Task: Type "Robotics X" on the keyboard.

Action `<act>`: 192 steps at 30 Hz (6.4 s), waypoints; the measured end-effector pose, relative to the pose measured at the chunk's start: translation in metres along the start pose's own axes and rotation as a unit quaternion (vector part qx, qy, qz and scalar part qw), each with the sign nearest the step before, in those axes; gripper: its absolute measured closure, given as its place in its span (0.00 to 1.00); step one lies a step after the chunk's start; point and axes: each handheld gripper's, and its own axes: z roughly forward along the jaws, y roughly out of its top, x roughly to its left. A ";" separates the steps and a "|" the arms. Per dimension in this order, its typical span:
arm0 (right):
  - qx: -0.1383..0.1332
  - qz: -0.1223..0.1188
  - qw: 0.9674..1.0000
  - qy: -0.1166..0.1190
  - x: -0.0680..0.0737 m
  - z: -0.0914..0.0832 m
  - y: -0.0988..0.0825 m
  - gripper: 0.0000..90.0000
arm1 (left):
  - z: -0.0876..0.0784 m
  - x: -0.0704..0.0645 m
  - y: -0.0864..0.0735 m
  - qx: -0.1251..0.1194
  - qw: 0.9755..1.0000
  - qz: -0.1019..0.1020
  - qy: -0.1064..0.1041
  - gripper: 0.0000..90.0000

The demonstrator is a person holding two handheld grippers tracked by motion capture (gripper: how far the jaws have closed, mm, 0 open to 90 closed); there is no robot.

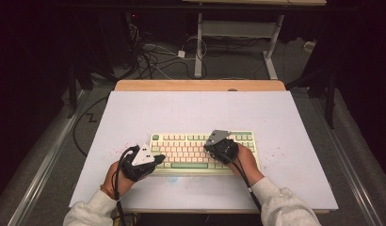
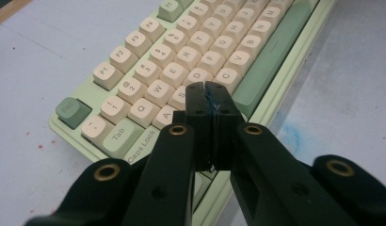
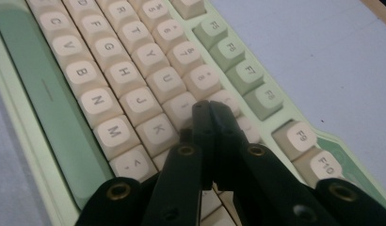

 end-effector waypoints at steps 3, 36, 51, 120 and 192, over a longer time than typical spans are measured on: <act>0.002 -0.007 1.000 0.000 0.001 -0.001 0.001 1.00 | 0.001 -0.001 0.000 0.000 1.000 0.000 -0.001 0.96; -0.081 0.014 0.996 -0.017 -0.001 -0.048 -0.008 1.00 | 0.002 -0.003 0.000 0.006 1.000 0.006 0.006 0.97; -0.099 0.007 0.995 -0.025 0.001 -0.076 -0.025 1.00 | 0.001 -0.003 0.002 0.002 1.000 0.008 0.009 0.97; -0.090 0.015 0.996 -0.025 0.002 -0.103 -0.055 1.00 | 0.072 0.003 0.074 0.069 0.996 0.060 -0.014 0.97; -0.057 -0.027 0.998 0.017 0.012 -0.021 0.006 1.00 | -0.019 -0.004 -0.014 0.005 0.999 0.012 0.034 0.97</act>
